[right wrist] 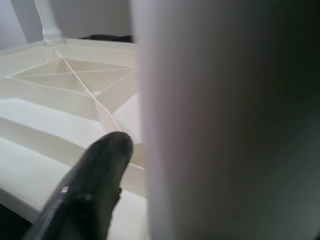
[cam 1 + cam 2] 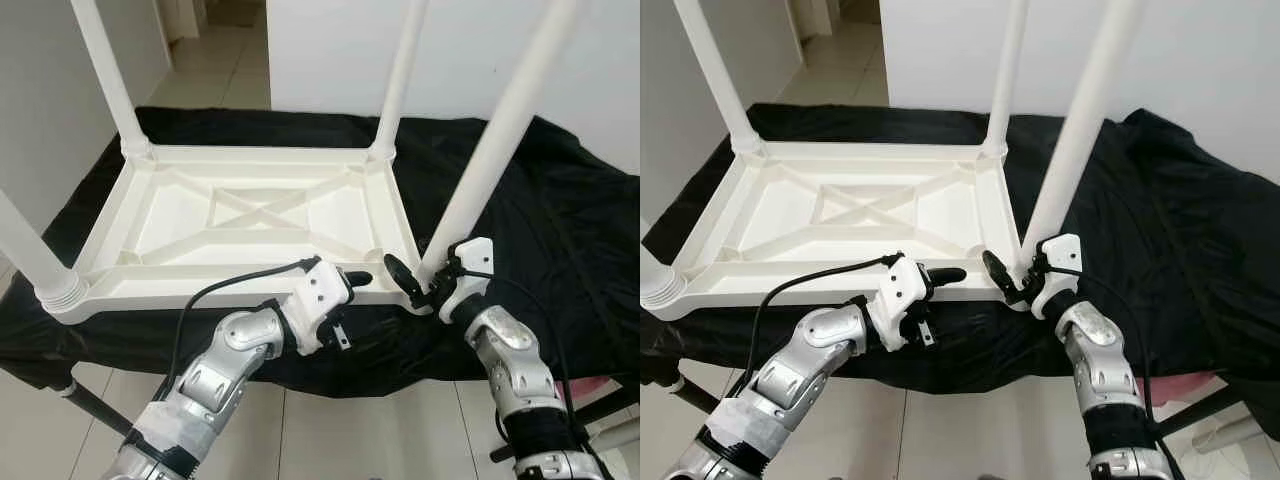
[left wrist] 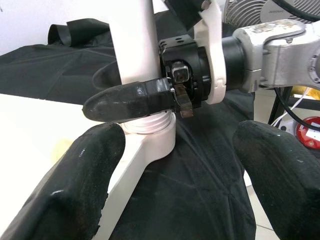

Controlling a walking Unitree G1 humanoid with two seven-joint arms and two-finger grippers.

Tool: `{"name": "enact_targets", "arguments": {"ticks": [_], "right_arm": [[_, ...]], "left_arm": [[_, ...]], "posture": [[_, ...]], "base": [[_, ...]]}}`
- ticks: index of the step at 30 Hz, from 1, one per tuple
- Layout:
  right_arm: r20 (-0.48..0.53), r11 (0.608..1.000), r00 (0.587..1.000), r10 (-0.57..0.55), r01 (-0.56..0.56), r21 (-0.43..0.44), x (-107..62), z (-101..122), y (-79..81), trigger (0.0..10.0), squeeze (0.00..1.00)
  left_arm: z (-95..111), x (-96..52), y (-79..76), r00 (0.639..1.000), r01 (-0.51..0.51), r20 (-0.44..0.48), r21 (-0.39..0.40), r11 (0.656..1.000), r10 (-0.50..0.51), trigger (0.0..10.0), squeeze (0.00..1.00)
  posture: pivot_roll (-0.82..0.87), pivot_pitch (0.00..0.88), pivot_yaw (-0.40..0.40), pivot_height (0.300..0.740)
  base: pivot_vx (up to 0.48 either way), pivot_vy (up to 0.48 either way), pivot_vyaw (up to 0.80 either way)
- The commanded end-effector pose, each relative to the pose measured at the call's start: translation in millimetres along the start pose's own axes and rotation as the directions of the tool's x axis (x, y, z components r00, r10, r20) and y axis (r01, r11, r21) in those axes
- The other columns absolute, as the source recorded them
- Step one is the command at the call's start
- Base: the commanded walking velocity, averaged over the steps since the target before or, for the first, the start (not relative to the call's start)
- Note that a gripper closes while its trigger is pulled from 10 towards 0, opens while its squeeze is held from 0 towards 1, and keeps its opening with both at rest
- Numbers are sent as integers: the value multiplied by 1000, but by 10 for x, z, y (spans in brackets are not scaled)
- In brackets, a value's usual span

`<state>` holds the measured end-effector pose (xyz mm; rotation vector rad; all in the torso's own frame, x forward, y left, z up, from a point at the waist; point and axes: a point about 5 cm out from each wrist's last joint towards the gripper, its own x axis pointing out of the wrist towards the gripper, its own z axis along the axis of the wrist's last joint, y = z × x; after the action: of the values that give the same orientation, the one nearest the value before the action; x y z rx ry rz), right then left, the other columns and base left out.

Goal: Building children table

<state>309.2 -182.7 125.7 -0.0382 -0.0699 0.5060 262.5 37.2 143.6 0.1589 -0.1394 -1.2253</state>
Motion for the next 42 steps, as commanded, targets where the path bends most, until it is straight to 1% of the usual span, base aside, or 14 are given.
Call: {"name": "enact_targets", "arguments": {"ticks": [1,10,11,12,13,21,26,29,31,32,34,40,41,42], "right_arm": [[-39,998,998,57,-57,-9,43,-72,32,0,0],[-75,997,994,76,-76,-7,-17,-148,-35,0,0],[-77,997,994,78,-78,-2,-25,-152,-42,2157,0],[-77,997,994,75,-76,-2,-30,-152,-48,5686,0],[-75,997,995,73,-73,-2,-28,-150,-56,10000,0],[-114,1000,993,-6,3,-28,-26,-167,-93,10000,0],[-63,986,984,-165,165,-14,-43,-129,10,10000,0],[-63,978,976,-208,207,-12,-53,-129,20,10000,0],[-72,939,937,-343,345,9,-95,-139,9,10000,0],[-72,939,937,-343,345,9,-95,-139,9,10000,0],[-91,884,881,-464,468,21,-145,-158,6,10000,0],[-104,854,853,-512,518,42,-159,-175,48,10000,0],[-102,822,823,-559,567,63,-149,-171,93,10000,0],[-102,822,823,-559,567,63,-149,-171,93,10000,0]], "left_arm": [[-10,16,-16,999,47,-11,14,999,-47,10000,0],[-16,11,-21,999,35,-9,12,999,-35,10000,0],[-17,13,-24,999,35,-9,13,999,-35,10000,0],[-19,15,-25,999,34,-9,13,999,-34,10000,0],[-20,16,-25,999,34,-9,14,999,-34,10000,0],[-19,7,-4,1000,29,-10,21,999,-28,10000,0],[-18,9,-4,999,37,-11,25,999,-37,10000,0],[-18,11,-7,999,40,-10,24,999,-40,10000,0],[-20,19,-10,999,41,-10,23,999,-41,10000,0],[-20,19,-10,999,41,-10,23,999,-41,10000,0],[-23,27,-21,999,43,-9,21,999,-42,10000,0],[-21,27,-29,999,43,-7,20,999,-43,10000,0],[-20,27,-34,999,44,-5,17,999,-44,10000,0],[-20,27,-34,999,44,-5,17,999,-44,10000,0]], "posture": [[-79,0,-10,740],[-77,0,-21,740],[-77,0,-21,740],[-76,0,-23,740],[-76,0,-23,740],[-76,0,-26,740],[-87,0,-18,740],[-86,0,-19,740],[-87,0,-17,740],[-87,0,-17,740],[-87,0,-19,740],[-89,0,-16,740],[-93,0,-6,740],[-93,0,-6,740]], "base": [[0,0,0],[0,0,0],[0,0,0],[0,0,0],[0,0,0],[0,0,0],[0,0,0],[0,0,0],[0,0,0],[0,0,0],[0,0,0],[0,0,0],[0,0,0],[0,0,0]]}}
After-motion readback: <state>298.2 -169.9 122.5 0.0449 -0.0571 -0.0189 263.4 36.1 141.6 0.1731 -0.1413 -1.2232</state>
